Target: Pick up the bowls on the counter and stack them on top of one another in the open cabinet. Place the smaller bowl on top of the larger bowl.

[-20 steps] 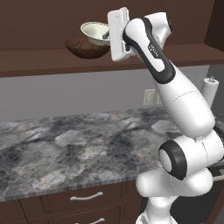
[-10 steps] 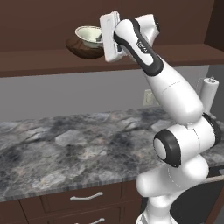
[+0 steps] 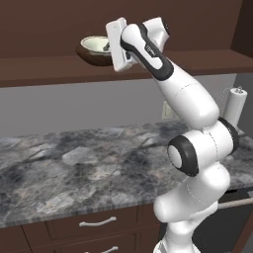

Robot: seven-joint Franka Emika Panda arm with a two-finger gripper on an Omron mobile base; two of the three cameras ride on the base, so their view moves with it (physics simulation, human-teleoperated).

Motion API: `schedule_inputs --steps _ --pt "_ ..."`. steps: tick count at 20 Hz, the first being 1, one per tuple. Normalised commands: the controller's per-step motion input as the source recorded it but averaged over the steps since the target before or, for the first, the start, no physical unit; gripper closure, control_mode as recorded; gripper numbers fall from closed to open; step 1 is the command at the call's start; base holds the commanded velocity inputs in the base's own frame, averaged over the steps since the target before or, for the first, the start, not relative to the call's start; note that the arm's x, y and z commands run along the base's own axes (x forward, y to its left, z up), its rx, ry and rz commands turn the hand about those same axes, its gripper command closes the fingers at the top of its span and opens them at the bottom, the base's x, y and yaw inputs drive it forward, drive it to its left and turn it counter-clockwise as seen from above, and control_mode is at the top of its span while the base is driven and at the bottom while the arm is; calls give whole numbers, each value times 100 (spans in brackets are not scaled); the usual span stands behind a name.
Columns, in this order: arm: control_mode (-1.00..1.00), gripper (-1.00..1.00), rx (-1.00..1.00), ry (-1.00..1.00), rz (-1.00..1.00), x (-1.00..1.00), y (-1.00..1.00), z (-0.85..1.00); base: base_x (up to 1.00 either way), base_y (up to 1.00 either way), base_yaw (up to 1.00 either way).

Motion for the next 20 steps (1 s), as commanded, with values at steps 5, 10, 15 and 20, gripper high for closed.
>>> schedule_inputs --steps 5,10,15,20 --pt "-100 -100 -6 7 1 26 12 -8 0 0 0" --pt "-100 -100 -5 5 0 19 4 3 0 0 0" --pt "-100 -100 -2 1 0 14 3 7 0 0 0" --pt "-100 -100 6 -1 -1 -10 -7 3 0 0 0"
